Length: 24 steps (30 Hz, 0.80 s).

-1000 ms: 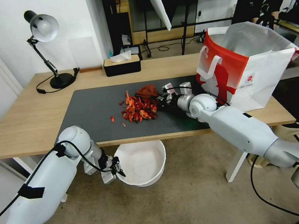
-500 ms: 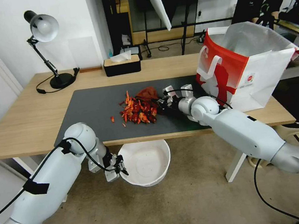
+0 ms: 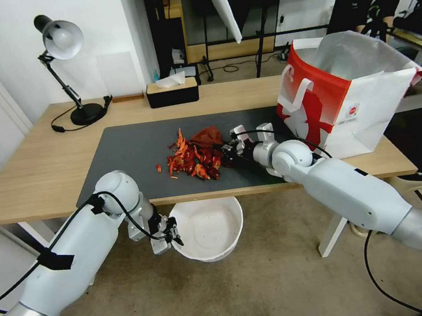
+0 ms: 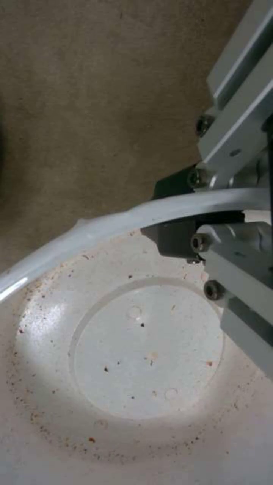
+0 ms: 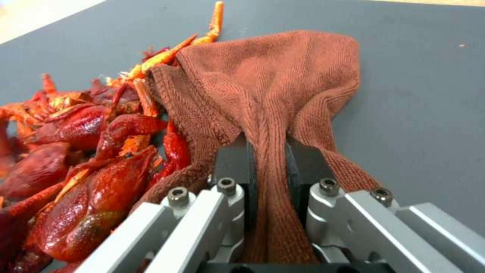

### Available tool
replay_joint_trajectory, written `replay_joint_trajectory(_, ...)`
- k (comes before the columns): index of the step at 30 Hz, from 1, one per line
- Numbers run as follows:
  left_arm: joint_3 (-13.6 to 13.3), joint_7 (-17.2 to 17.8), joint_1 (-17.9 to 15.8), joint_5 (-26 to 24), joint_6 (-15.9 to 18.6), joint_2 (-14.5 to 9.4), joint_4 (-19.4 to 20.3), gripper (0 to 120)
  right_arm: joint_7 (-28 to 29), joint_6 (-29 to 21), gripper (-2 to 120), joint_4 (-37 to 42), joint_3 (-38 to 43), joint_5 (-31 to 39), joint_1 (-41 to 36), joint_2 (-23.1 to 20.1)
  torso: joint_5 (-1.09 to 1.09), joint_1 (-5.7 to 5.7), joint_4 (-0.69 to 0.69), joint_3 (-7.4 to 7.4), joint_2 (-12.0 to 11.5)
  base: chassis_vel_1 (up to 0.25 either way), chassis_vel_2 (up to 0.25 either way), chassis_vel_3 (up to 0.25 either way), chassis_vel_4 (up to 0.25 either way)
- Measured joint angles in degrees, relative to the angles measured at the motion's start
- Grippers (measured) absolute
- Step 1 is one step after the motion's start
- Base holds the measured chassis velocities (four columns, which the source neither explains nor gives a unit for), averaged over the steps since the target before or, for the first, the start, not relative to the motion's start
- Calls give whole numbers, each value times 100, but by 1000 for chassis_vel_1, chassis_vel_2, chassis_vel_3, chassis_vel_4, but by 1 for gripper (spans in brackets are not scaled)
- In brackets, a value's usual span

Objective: Sweep shrimp from table into container with towel, then put container into takeout bag.

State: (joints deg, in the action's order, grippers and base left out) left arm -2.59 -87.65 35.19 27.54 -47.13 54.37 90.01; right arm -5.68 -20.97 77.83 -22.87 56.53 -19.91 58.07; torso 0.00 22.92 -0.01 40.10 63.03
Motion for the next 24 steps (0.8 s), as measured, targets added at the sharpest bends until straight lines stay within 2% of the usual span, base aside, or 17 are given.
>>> replay_joint_trajectory(11, -38, -1, -75, -18, 0, 11, -68, 0, 130, -150, 9, 546, 24, 126, -237, -203, 1, 0, 3, 1, 0, 0, 0, 0, 0)
replay_joint_trajectory(24, -9, -1, -78, -54, 0, -13, -78, 0, 148, -237, 9, 950, 34, 141, -446, -434, -1, 0, 0, 0, 0, 0, 0, 0, 0)
